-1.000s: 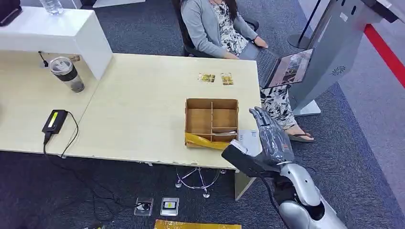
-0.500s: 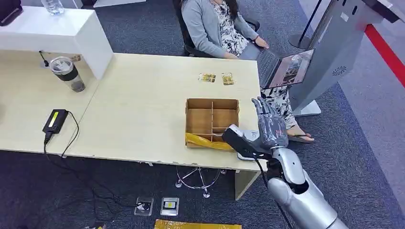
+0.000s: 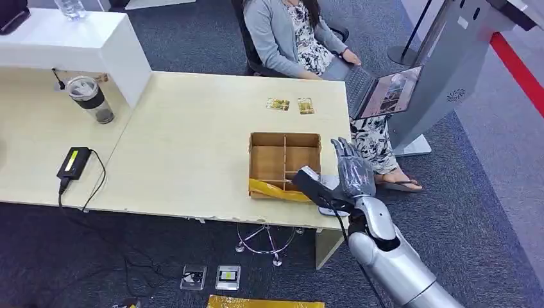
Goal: Pass the card to the sensor for recognition and then transmit it.
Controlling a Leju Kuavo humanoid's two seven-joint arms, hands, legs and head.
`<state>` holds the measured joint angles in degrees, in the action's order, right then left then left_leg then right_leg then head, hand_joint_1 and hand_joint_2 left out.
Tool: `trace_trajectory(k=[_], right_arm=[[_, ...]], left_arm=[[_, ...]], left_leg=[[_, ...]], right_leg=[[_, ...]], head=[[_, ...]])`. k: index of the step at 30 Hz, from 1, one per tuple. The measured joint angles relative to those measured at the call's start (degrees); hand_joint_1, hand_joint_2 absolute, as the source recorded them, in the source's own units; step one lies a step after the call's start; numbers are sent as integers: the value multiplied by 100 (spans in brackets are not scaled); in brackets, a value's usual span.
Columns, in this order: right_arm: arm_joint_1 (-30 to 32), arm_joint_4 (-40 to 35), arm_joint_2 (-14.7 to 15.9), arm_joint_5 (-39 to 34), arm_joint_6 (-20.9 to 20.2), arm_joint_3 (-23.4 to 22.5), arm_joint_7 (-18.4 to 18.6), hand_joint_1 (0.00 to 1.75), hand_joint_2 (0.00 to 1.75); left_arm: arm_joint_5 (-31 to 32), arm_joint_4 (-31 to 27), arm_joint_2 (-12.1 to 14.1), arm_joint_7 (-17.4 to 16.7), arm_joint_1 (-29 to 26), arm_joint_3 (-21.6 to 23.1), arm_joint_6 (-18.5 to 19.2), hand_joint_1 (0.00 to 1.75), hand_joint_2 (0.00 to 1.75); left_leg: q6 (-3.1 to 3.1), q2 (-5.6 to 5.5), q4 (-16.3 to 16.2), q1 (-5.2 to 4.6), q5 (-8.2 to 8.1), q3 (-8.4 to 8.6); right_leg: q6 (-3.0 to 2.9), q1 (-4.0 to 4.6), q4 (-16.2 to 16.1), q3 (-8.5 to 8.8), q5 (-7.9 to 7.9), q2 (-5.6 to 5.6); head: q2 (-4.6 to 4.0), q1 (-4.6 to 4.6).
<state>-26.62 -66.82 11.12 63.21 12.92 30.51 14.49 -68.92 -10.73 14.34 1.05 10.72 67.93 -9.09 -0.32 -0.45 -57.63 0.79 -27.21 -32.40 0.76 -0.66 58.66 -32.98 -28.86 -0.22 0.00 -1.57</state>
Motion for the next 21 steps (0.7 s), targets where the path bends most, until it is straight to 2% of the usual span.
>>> trace_trajectory(k=[16,21], right_arm=[[-37,-24,-122,24,-380,133,9,0,175],[-41,-37,-184,50,-391,195,20,0,175]], left_arm=[[-68,0,9,-9,-5,-2,-113,0,0],[-68,0,9,-9,-7,-2,-116,0,0]], left_leg=[[0,0,0,0,0,2],[0,0,0,0,0,2]], right_leg=[[0,0,0,1,0,2],[0,0,0,1,0,2]], head=[[0,-2],[0,-2]])
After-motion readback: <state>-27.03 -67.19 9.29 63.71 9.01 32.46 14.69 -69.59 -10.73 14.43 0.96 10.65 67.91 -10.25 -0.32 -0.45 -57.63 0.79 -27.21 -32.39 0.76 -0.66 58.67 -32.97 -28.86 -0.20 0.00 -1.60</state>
